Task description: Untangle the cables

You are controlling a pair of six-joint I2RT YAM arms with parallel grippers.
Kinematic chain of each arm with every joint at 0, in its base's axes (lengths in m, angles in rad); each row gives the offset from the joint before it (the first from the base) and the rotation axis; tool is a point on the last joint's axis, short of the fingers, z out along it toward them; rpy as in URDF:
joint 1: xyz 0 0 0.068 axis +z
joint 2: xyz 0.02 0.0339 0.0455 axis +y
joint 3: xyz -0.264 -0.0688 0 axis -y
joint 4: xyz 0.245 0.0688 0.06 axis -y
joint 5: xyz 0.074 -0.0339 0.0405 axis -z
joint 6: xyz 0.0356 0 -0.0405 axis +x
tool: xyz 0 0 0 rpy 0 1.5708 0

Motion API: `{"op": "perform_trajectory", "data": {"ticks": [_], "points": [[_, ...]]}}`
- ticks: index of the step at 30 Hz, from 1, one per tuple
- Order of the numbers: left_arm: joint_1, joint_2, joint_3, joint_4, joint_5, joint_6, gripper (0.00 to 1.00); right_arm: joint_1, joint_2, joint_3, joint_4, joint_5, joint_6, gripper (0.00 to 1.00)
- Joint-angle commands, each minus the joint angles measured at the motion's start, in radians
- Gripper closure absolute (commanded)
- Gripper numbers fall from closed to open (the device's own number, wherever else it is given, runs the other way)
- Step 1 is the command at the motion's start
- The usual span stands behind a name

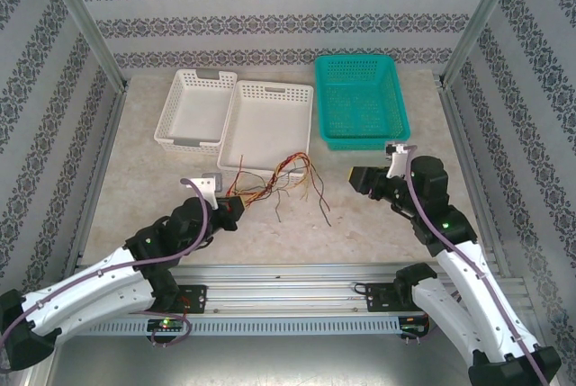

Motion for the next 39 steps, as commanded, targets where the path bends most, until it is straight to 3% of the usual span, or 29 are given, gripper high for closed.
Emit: {"op": "perform_trajectory", "data": {"ticks": [1, 9, 13, 23, 39], "points": [[0.008, -0.001, 0.067, 0.115, 0.037, -0.031, 1.0, 0.07, -0.011, -0.069, 0.07, -0.006, 0.051, 0.47], [0.007, 0.006, 0.087, 0.193, 0.071, -0.087, 1.0, 0.381, 0.096, -0.155, 0.236, 0.169, 0.058, 0.43], [0.006, 0.008, 0.082, 0.225, 0.077, -0.116, 1.0, 0.472, 0.194, -0.177, 0.356, 0.225, 0.063, 0.38], [-0.007, 0.015, 0.104, 0.262, 0.07, -0.14, 1.0, 0.577, 0.396, -0.16, 0.517, 0.367, 0.025, 0.32], [-0.024, 0.06, 0.146, 0.301, 0.054, -0.117, 1.0, 0.62, 0.614, -0.087, 0.713, 0.5, 0.013, 0.28]]}}
